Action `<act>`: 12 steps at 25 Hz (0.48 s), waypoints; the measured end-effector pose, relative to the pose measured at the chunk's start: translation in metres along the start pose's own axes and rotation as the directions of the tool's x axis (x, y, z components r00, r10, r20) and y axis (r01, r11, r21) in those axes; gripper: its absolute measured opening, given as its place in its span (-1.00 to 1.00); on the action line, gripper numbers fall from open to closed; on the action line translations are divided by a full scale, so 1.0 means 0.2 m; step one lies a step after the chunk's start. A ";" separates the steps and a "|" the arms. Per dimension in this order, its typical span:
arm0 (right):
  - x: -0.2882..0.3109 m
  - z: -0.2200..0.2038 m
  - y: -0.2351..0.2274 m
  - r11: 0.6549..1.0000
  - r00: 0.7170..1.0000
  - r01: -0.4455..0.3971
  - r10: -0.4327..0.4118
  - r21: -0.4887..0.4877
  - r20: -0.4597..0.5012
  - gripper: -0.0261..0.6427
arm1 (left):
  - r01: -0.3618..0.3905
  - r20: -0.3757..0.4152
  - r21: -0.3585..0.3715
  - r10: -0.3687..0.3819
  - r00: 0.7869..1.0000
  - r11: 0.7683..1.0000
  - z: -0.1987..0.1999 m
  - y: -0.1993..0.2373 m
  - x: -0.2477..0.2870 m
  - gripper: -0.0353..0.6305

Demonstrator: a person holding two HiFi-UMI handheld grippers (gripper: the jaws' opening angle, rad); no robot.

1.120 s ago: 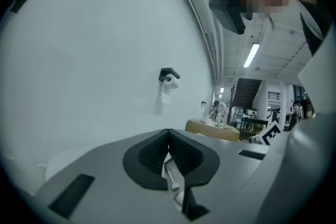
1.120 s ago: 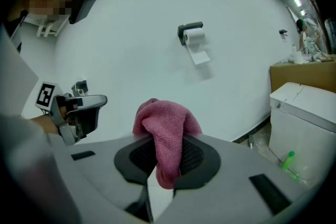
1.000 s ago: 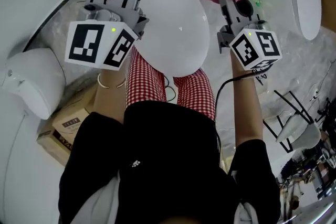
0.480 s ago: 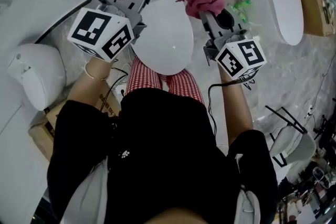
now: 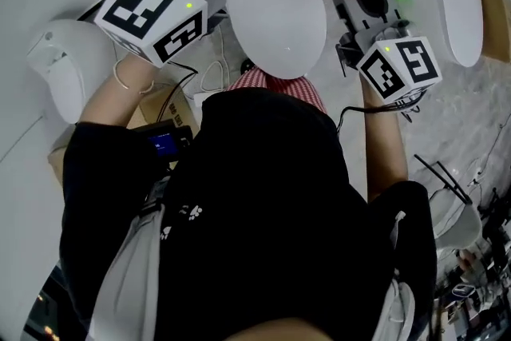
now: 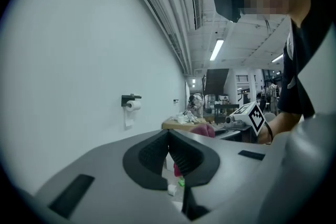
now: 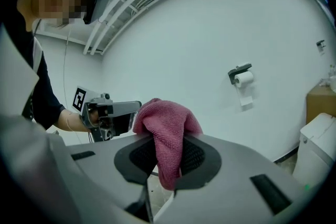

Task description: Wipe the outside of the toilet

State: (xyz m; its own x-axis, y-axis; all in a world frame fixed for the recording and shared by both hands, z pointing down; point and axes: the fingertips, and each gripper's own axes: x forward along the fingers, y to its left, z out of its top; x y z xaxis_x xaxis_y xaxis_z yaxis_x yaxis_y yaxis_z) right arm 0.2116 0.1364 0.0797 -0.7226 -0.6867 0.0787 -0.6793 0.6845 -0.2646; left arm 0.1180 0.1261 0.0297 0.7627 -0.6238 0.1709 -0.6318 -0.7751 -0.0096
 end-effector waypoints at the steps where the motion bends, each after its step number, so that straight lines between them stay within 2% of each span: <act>1: -0.01 0.01 0.03 1.000 1.000 0.003 -0.003 -0.001 0.006 -0.70 | 0.008 0.008 -0.002 -0.008 1.000 1.000 0.01 -0.02 -0.04 -0.88; 6: 0.13 -0.04 0.22 1.000 1.000 0.004 -0.004 -0.003 -0.027 -0.70 | 0.066 -0.002 0.028 -0.066 0.998 0.997 -0.05 0.05 -0.28 -0.88; 9: 0.14 -0.04 0.34 1.000 0.999 0.000 -0.001 -0.008 -0.040 -0.70 | 0.057 0.014 0.019 -0.057 0.998 0.998 -0.04 0.08 -0.37 -0.88; 12: 0.11 -0.05 0.41 1.000 0.999 0.008 -0.009 -0.011 -0.051 -0.70 | 0.044 0.011 0.063 -0.045 0.999 0.997 -0.05 0.06 -0.42 -0.88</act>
State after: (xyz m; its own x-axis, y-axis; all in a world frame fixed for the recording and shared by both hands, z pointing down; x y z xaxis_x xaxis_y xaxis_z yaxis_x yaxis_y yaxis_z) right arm 0.1385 0.1807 0.0701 -0.7222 -0.6794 0.1302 -0.6867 0.6814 -0.2534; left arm 0.0449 0.1697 0.0257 0.7920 -0.5891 0.1602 -0.5873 -0.8069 -0.0638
